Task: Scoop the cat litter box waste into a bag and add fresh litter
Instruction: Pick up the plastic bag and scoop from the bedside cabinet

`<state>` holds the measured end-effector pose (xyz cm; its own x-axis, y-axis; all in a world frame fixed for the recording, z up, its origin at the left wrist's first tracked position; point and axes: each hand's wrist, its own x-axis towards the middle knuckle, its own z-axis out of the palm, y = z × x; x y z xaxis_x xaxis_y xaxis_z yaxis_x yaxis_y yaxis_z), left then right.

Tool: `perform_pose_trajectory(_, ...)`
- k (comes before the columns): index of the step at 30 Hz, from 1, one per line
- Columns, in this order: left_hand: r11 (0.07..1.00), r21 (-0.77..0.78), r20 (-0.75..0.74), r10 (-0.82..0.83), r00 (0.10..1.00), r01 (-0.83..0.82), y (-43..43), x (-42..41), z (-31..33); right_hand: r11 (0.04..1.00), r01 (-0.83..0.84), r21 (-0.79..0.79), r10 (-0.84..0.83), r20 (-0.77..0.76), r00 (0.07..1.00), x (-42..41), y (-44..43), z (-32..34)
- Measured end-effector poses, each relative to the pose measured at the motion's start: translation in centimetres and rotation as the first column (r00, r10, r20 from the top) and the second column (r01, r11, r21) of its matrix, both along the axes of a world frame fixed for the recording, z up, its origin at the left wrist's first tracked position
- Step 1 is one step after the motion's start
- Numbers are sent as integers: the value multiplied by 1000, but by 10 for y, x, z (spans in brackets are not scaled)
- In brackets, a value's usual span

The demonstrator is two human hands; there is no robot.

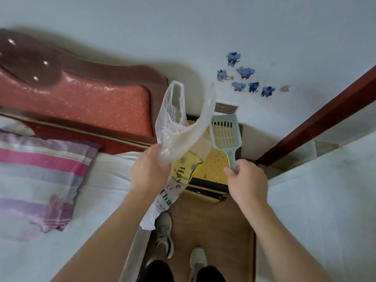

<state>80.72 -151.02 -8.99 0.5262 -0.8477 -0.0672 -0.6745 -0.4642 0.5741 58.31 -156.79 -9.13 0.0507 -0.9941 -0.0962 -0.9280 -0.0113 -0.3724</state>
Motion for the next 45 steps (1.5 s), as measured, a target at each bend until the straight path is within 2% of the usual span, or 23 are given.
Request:
perform_pose_trajectory(6,985,-7,-19,171,985,-171,77,-13,33,990,-142,-16,143,14,990,1,42,37)
perform_pose_trajectory(11,933,-4,-33,359,933,-359,147,2,53,952,-300,-56,302,42,952,29,81,62)
perform_pose_trajectory(22,696,-61,-44,715,698,-716,359,57,79,788,-606,-104,614,72,786,134,232,81)
perform_pose_trajectory(28,510,-84,-49,856,515,-856,492,65,85,596,-794,-124,803,123,583,182,337,97)
perform_pose_trajectory(35,250,-118,-47,965,257,-961,602,62,91,382,-917,-115,920,144,365,242,428,103)
perform_pose_trajectory(38,152,-144,-40,986,159,-978,633,57,93,258,-958,-122,961,132,242,266,455,108)
perform_pose_trajectory(45,-225,-148,-103,972,-211,-963,697,19,102,-140,-979,-151,981,110,-157,320,527,114)
